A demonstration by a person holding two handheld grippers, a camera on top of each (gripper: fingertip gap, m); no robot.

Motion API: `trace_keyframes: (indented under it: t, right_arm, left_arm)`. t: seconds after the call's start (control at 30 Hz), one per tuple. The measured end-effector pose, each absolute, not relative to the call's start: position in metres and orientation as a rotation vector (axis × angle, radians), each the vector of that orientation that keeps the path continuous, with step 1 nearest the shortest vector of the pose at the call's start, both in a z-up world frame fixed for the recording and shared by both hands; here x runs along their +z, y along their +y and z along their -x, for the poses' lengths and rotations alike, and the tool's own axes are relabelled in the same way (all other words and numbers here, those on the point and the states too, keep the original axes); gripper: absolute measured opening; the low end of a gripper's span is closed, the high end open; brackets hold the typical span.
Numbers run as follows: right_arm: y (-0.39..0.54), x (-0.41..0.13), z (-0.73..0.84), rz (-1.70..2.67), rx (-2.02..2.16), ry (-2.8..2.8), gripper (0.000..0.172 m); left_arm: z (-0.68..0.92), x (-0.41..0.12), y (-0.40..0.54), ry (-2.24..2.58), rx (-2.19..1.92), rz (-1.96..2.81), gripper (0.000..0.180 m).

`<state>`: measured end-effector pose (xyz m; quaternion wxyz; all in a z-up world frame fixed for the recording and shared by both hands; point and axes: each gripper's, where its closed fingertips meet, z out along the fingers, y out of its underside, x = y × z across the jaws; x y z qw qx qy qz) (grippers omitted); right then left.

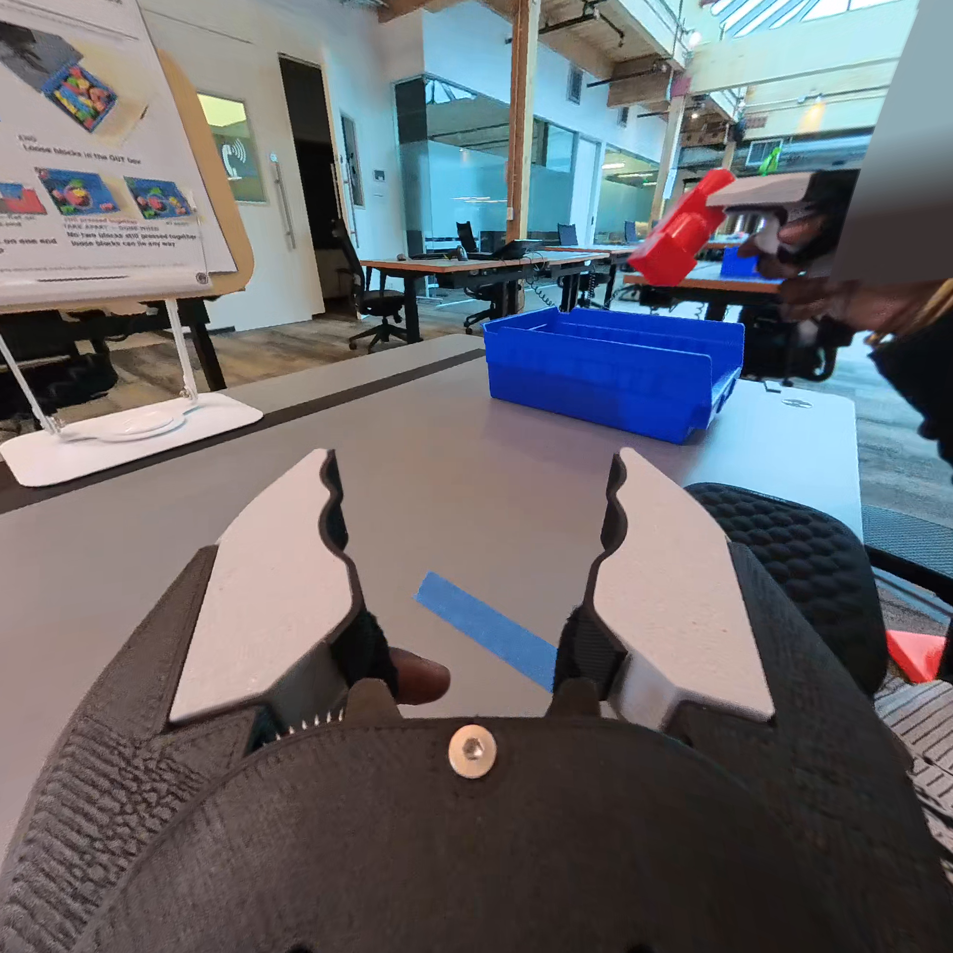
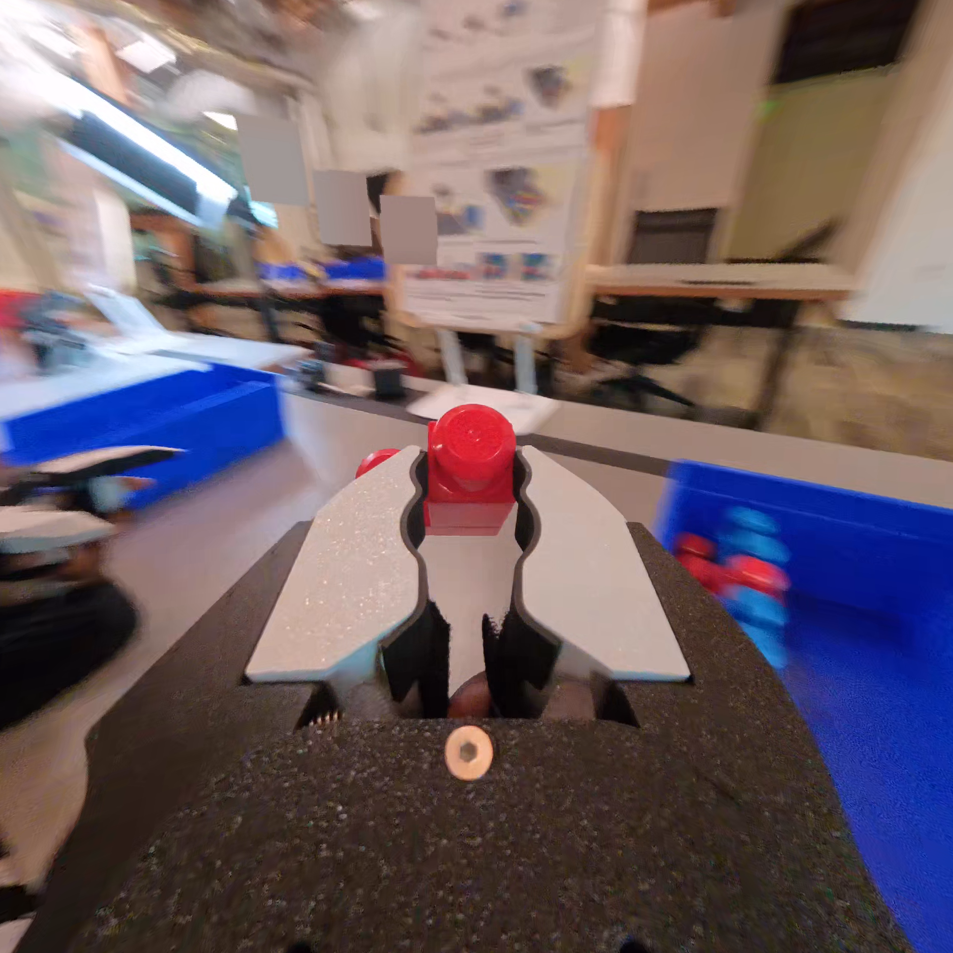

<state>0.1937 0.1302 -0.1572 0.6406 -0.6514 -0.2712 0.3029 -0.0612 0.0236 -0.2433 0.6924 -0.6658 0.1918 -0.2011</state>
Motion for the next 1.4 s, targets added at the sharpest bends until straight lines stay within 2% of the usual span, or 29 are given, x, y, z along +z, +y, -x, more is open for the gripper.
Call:
trace_keyframes:
  t: [0.1,0.2,0.43,0.67,1.07,1.23,1.4]
  right_arm:
    - [0.159,-0.171,-0.264,1.672,0.367,-0.507,0.032]
    - [0.170,-0.208,-0.300,1.839,0.233,-0.438,0.032]
    - [0.187,-0.286,-0.313,2.069,0.187,-0.397,0.031]
    - [0.193,-0.316,-0.307,2.152,0.173,-0.442,0.032]
    - [0.201,-0.323,-0.306,2.161,0.202,-0.434,0.032]
    - [0.200,-0.298,-0.317,2.054,0.155,-0.323,0.068]
    - [0.181,-0.235,-0.328,1.760,-0.003,-0.202,0.083]
  left_arm:
    - [0.061,-0.246,0.025,0.411,-0.479,1.492,0.097]
    - [0.064,-0.247,0.028,0.386,-0.478,1.493,0.097]
    - [0.066,-0.248,0.029,0.391,-0.428,1.489,0.097]
    - [0.067,-0.250,0.030,0.375,-0.454,1.500,0.096]
    - [0.066,-0.253,0.031,0.390,-0.444,1.510,0.096]
    - [0.066,-0.253,0.031,0.391,-0.447,1.510,0.096]
    - [0.065,-0.256,0.032,0.399,-0.437,1.526,0.096]
